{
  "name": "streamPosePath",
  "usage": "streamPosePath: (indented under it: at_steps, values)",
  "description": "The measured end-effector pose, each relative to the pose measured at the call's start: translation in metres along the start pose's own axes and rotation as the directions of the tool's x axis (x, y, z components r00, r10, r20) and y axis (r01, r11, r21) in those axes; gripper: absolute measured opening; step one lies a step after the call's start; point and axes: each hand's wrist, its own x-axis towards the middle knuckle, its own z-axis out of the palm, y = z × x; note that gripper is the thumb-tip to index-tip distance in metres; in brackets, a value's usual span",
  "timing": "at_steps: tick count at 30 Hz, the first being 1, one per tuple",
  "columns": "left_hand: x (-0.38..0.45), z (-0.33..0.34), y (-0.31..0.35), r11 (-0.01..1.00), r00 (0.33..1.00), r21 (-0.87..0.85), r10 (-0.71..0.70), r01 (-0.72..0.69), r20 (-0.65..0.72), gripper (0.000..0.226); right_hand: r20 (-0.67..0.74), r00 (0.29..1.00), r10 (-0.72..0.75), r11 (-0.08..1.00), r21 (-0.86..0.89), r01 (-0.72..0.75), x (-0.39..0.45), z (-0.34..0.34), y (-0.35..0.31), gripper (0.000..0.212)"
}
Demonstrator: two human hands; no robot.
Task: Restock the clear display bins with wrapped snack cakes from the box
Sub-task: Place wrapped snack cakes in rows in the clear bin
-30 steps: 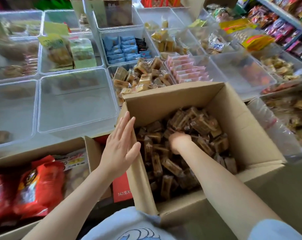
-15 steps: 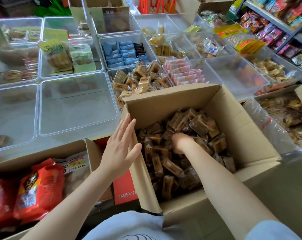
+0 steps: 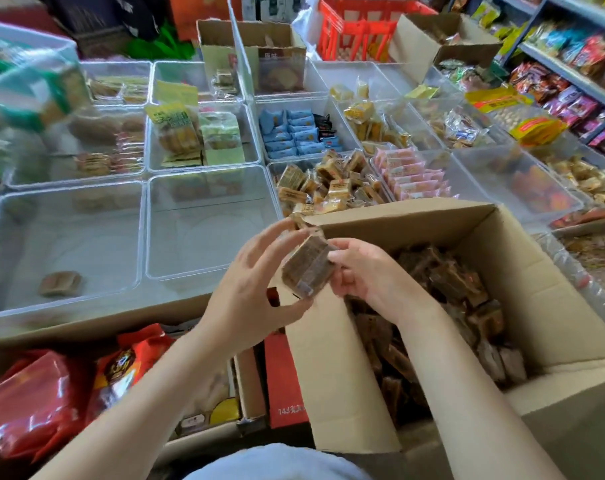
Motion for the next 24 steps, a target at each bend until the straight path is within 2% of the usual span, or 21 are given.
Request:
streamPosePath:
  at_steps: [3, 5, 7, 8, 9, 10, 12, 14, 16, 17, 19, 21, 22, 24]
  values:
    - [-0.015, -0.049, -0.028, 0.984, 1.000, 0.179, 0.014, -0.013, -0.002, 0.085, 0.043, 0.997, 0.060, 0.987, 0.147, -0.066, 0.028, 0.056, -0.003, 0.045]
    - [-0.029, -0.076, -0.050, 0.963, 0.998, 0.268, 0.039, -0.026, -0.043, 0.069, 0.095, 0.991, 0.095, 0.971, 0.209, -0.113, 0.046, 0.095, -0.004, 0.036]
    - [-0.045, -0.103, -0.075, 0.962, 0.989, 0.272, 0.044, -0.004, -0.141, 0.043, 0.136, 0.981, 0.140, 0.978, 0.139, -0.158, 0.064, 0.137, -0.005, 0.025]
    - [-0.054, -0.117, -0.088, 0.977, 0.981, 0.204, -0.023, 0.063, -0.191, 0.035, 0.133, 0.977, 0.167, 0.983, 0.052, -0.175, 0.074, 0.158, -0.004, 0.024]
    - [-0.063, -0.132, -0.100, 0.979, 0.961, 0.089, -0.161, 0.185, -0.226, 0.026, 0.113, 0.976, 0.188, 0.981, -0.064, -0.181, 0.085, 0.179, -0.004, 0.026]
    - [-0.072, -0.146, -0.114, 0.943, 0.913, -0.064, -0.333, 0.328, -0.235, 0.020, 0.079, 0.979, 0.190, 0.965, -0.198, -0.172, 0.096, 0.199, -0.003, 0.030]
    - [-0.090, -0.173, -0.148, 0.761, 0.766, -0.330, -0.625, 0.558, -0.148, 0.026, 0.059, 0.988, 0.144, 0.913, -0.394, -0.110, 0.118, 0.238, 0.000, 0.039]
    - [-0.110, -0.195, -0.183, 0.601, 0.646, -0.446, -0.760, 0.664, -0.062, 0.027, 0.202, 0.972, 0.117, 0.905, -0.426, -0.020, 0.141, 0.277, 0.006, 0.047]
    - [-0.128, -0.213, -0.213, 0.518, 0.583, -0.477, -0.812, 0.710, -0.014, 0.041, 0.329, 0.935, 0.136, 0.895, -0.446, 0.027, 0.163, 0.316, 0.015, 0.038]
    - [-0.135, -0.221, -0.226, 0.514, 0.571, -0.460, -0.821, 0.724, -0.019, 0.050, 0.338, 0.932, 0.131, 0.874, -0.483, 0.052, 0.175, 0.333, 0.020, 0.028]
    - [-0.151, -0.238, -0.256, 0.573, 0.582, -0.358, -0.808, 0.737, -0.093, 0.061, 0.286, 0.954, 0.088, 0.839, -0.538, 0.084, 0.201, 0.363, 0.030, 0.013]
    - [-0.174, -0.255, -0.293, 0.643, 0.611, -0.092, -0.756, 0.761, -0.234, 0.065, 0.181, 0.983, 0.028, 0.829, -0.554, 0.078, 0.227, 0.384, 0.039, 0.008]
    - [-0.189, -0.263, -0.312, 0.640, 0.636, 0.088, -0.722, 0.764, -0.273, 0.071, 0.121, 0.993, -0.007, 0.826, -0.559, 0.075, 0.241, 0.391, 0.045, 0.008]
    - [-0.221, -0.273, -0.342, 0.555, 0.635, 0.334, -0.742, 0.762, -0.214, 0.089, 0.038, 0.997, -0.062, 0.799, -0.598, 0.073, 0.265, 0.404, 0.058, 0.013]
